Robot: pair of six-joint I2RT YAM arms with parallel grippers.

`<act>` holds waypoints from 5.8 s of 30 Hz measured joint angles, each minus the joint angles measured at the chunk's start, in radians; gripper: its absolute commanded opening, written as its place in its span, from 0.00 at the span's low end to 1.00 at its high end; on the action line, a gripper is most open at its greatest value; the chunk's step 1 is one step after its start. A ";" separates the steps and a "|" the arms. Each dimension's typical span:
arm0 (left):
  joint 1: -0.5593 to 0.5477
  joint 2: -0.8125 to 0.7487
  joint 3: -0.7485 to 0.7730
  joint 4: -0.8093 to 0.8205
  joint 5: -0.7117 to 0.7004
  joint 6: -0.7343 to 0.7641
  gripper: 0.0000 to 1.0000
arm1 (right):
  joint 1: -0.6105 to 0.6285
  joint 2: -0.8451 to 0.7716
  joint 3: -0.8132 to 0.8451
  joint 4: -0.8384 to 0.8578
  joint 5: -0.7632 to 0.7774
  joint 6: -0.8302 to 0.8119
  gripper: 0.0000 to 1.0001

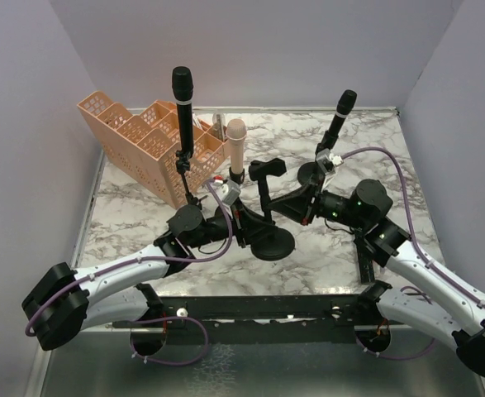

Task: Attach the microphones to the stand

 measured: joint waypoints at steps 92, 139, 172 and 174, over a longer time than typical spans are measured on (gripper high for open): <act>-0.011 0.235 0.267 -0.226 -0.238 0.164 0.00 | 0.051 0.177 0.220 -0.289 0.475 -0.169 0.50; -0.013 0.126 0.264 -0.234 0.052 0.241 0.00 | 0.037 0.064 0.238 -0.298 0.250 -0.330 0.55; 0.003 0.119 0.263 -0.290 0.212 0.256 0.00 | 0.036 -0.143 0.116 -0.243 0.137 -0.317 0.65; 0.005 0.127 0.264 -0.291 0.195 0.253 0.00 | 0.036 -0.126 0.125 -0.237 0.175 -0.306 0.66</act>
